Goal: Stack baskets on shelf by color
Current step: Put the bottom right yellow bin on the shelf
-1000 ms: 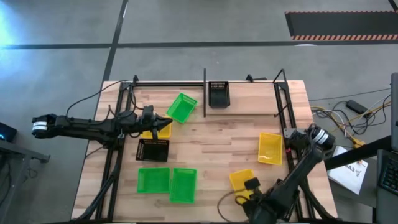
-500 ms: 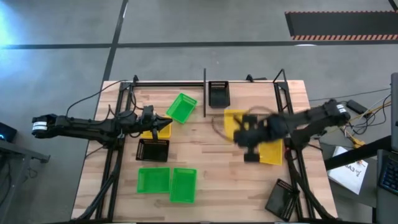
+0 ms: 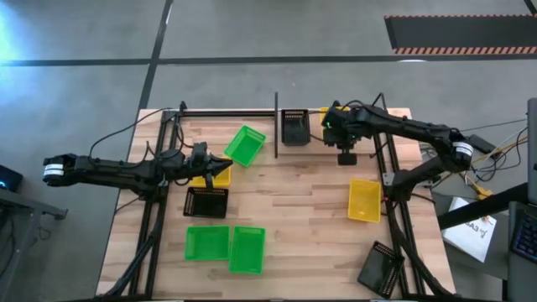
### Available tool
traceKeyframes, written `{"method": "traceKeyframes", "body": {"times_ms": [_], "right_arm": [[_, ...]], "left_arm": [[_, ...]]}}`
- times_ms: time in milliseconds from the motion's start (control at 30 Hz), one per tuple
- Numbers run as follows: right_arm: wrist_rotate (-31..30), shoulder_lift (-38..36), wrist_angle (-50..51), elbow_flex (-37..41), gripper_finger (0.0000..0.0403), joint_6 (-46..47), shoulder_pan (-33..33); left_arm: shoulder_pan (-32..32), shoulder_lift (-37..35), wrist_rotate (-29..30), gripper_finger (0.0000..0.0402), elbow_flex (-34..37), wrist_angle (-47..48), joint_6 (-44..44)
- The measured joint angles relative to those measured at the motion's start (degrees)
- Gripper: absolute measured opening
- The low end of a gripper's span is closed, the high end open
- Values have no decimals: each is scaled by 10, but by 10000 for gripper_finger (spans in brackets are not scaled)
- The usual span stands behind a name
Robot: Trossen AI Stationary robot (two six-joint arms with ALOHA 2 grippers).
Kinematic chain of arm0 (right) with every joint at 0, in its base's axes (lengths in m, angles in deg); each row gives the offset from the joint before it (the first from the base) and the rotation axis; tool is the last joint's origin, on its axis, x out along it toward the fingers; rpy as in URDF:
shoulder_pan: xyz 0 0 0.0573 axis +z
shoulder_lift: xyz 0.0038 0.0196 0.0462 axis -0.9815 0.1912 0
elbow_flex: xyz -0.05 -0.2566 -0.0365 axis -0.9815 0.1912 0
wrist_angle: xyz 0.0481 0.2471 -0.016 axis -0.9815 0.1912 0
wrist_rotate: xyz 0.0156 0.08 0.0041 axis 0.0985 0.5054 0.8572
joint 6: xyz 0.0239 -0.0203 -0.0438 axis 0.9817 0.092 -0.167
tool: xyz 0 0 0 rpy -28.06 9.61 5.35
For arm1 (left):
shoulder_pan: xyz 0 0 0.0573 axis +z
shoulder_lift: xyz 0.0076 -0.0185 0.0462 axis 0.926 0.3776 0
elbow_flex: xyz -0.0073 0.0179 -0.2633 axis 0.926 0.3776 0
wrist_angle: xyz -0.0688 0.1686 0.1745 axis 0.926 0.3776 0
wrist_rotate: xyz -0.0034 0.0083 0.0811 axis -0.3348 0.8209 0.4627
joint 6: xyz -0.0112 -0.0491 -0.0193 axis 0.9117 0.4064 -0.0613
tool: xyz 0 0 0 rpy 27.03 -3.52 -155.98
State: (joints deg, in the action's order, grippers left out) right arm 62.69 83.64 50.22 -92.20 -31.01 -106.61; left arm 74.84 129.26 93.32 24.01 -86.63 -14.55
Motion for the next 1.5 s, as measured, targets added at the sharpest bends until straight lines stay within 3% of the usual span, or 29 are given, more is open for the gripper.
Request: {"method": "traceKeyframes", "body": {"times_ms": [300,967,1200,1367,1500], "right_arm": [[11,42,-128,58,8,-55,-23],[13,54,-182,83,12,-60,-61],[13,40,-183,61,67,-70,-61],[4,11,-128,23,127,4,-57],[48,-20,-81,13,154,54,-55]], "left_arm": [[0,0,2,0,0,0,29],[0,0,1,0,0,0,31],[0,0,1,0,0,0,30],[0,0,1,0,0,0,30],[0,0,1,0,0,0,30]]}}
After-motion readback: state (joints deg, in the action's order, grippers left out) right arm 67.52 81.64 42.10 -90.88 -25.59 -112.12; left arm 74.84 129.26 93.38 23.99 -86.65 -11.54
